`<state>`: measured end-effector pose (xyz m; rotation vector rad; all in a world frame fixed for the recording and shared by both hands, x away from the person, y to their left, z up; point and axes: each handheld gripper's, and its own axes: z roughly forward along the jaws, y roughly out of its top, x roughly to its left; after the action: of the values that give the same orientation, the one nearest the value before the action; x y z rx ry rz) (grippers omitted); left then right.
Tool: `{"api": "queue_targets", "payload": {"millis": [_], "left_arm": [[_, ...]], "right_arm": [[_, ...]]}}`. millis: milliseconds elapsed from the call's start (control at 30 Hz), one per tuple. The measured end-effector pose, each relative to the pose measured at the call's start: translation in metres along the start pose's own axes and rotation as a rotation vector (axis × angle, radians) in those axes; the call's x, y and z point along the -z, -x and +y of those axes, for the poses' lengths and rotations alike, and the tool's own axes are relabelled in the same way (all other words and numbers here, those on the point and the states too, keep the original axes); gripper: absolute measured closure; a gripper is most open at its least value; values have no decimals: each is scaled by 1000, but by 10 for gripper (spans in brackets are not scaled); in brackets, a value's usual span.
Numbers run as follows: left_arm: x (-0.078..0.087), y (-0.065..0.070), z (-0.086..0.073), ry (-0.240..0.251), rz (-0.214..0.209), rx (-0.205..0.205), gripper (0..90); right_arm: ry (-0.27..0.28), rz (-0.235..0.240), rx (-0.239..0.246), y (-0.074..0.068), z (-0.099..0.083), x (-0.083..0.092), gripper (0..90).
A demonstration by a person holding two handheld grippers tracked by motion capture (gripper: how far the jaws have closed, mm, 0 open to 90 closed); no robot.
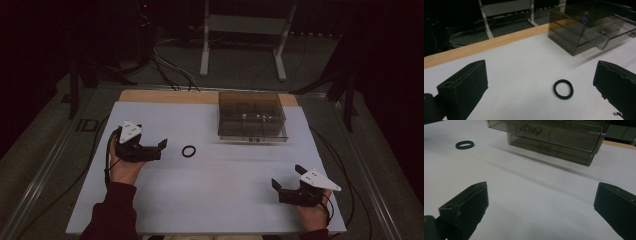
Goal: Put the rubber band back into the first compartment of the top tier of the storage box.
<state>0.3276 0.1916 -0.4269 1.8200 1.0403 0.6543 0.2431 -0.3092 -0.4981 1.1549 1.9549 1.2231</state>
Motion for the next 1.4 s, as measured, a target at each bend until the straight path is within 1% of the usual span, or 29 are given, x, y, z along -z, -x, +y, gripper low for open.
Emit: {"api": "queue_targets", "payload": {"millis": [133,233,533,600,700,1033,1100,1267,1400], "left_arm": [[-8,0,3,-24,-8,-13,5],[-15,1,6,-36,-12,-16,5],[-26,4,6,-50,-19,-19,6],[-31,5,6,-62,-23,-22,6],[-35,6,6,-68,-26,-22,6],[-55,12,3,-119,-49,-39,6],[-59,14,2,-125,-50,-38,6],[-68,16,-2,-150,-54,-52,6],[-74,16,-4,-157,-53,-57,6]], "right_arm": [[0,-1,-3,0,0,0,0],[-1,-1,0,0,0,0,0],[2,6,-7,0,0,0,0],[2,7,-10,0,1,0,0],[2,8,-10,0,1,0,0],[1,9,-9,0,1,0,0],[2,10,-8,0,1,0,0],[2,11,-8,0,1,0,0],[2,11,-9,0,1,0,0]]}}
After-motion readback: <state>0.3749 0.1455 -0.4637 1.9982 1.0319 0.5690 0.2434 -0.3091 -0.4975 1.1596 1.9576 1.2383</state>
